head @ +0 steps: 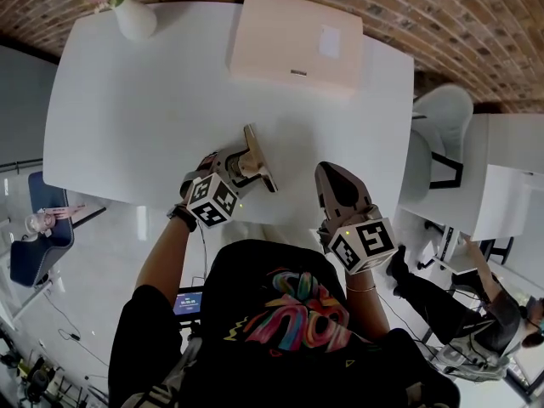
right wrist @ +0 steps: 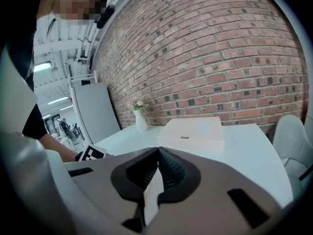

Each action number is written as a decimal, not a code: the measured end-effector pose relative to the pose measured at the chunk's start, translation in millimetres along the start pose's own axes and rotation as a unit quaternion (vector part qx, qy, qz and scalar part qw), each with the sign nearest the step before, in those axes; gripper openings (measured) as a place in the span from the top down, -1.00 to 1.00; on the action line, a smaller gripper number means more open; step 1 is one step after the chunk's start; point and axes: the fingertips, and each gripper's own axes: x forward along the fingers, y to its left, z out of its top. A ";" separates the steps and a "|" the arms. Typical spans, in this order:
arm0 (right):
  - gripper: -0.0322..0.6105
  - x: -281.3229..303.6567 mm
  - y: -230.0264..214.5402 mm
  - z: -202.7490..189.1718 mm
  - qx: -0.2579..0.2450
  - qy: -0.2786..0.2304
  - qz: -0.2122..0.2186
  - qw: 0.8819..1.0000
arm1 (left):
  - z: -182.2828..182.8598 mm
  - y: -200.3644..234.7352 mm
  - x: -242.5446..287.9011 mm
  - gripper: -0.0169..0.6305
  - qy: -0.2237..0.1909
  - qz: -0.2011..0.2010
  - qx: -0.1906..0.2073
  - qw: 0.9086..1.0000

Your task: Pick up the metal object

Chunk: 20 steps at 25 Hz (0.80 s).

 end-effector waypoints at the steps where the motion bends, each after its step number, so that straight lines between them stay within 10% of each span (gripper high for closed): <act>1: 0.84 0.3 0.5 0.1 0.000 -0.001 0.001 1.000 | 1.3 0.9 -1.6 0.04 -0.002 0.003 -0.002 1.000; 20: 0.84 -1.1 27.2 22.3 -0.029 -0.017 0.037 0.999 | 43.7 18.1 -73.5 0.04 -0.063 0.103 -0.042 0.992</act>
